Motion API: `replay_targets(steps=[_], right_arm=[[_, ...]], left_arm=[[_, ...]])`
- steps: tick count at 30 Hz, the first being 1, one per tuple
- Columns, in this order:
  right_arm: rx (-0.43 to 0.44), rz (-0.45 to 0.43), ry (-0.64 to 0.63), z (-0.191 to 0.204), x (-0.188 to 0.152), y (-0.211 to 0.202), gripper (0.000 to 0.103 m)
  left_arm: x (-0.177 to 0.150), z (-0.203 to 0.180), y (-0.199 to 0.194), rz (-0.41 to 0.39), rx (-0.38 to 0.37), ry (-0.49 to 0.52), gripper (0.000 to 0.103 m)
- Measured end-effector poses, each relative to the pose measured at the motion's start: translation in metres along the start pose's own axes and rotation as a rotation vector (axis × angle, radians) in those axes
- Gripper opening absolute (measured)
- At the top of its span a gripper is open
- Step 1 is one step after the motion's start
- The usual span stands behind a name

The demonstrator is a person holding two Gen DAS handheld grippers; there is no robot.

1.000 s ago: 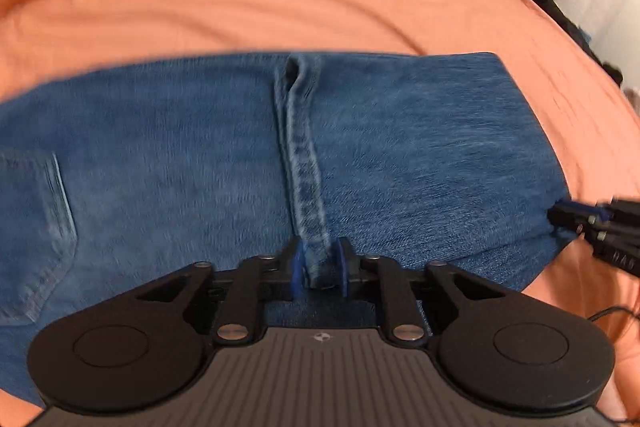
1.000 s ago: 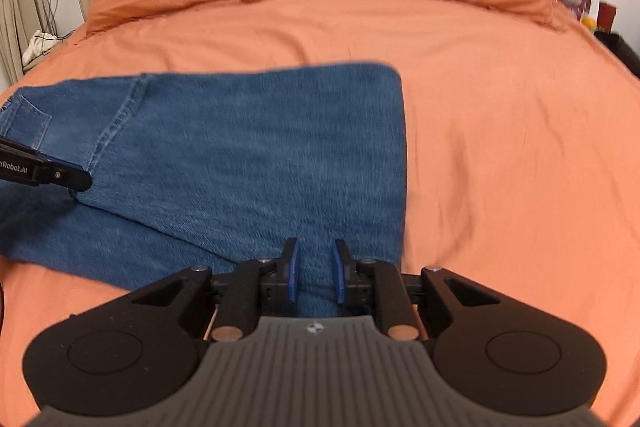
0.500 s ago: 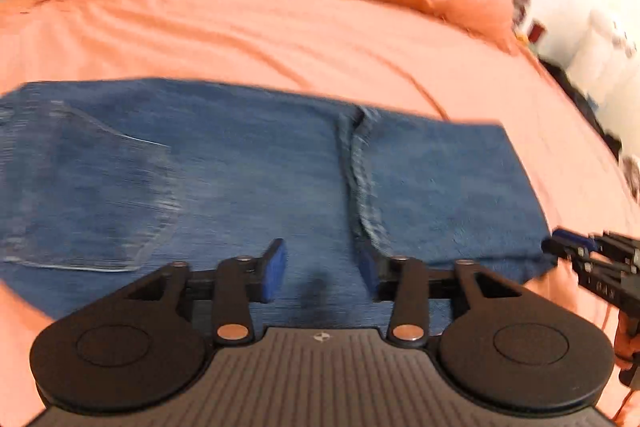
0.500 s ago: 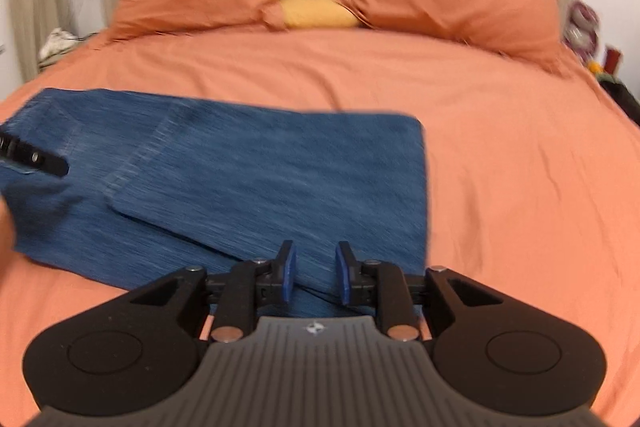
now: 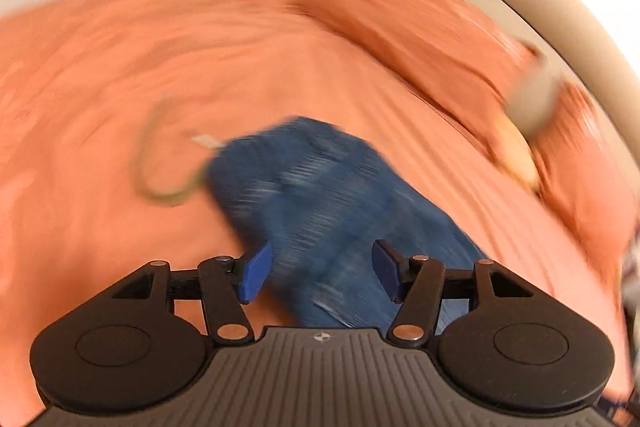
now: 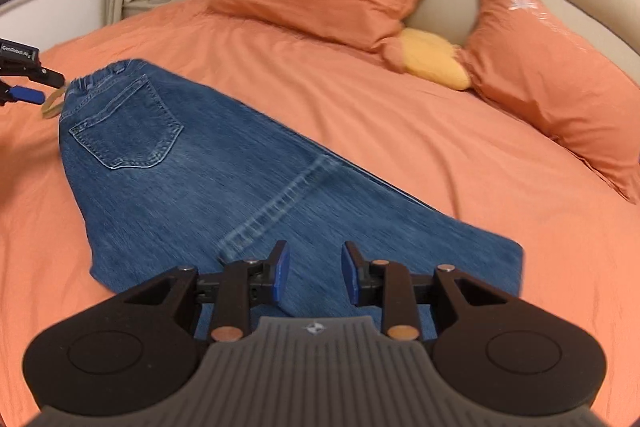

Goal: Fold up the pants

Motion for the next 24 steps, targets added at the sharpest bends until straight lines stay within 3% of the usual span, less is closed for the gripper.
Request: replay_targets(steps=[5, 8, 12, 19, 24], right_arm=[[0.036, 0.108, -0.001, 0.014, 0.016, 0.041, 0.025], [0.034, 0.154, -0.049, 0.020, 0.023, 0.067, 0.025], [-0.002, 0.214, -0.152, 0.019, 0.032, 0.101, 0.025], [0.010, 0.277, -0.255, 0.015, 0.043, 0.149, 0.025], [0.053, 0.346, -0.291, 0.022, 0.041, 0.178, 0.027]], left_arm=[[0.006, 0.036, 0.029, 0.021, -0.006, -0.155, 0.074], [0.010, 0.040, 0.049, 0.036, -0.054, -0.236, 0.076], [0.007, 0.042, 0.075, 0.069, -0.041, -0.250, 0.076], [0.005, 0.052, 0.096, 0.074, -0.074, -0.320, 0.080], [0.006, 0.051, 0.099, 0.072, -0.061, -0.276, 0.080]])
Point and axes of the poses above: each gripper's, at about its wrist camera, not at the fingertips, and y roughly the way its jaws point, z to its left, x to its top, the point moved 10 cm from there along y, roughly the way its jaws point, and after that the axes turned 10 degrees about y, right-handed, at the moved point
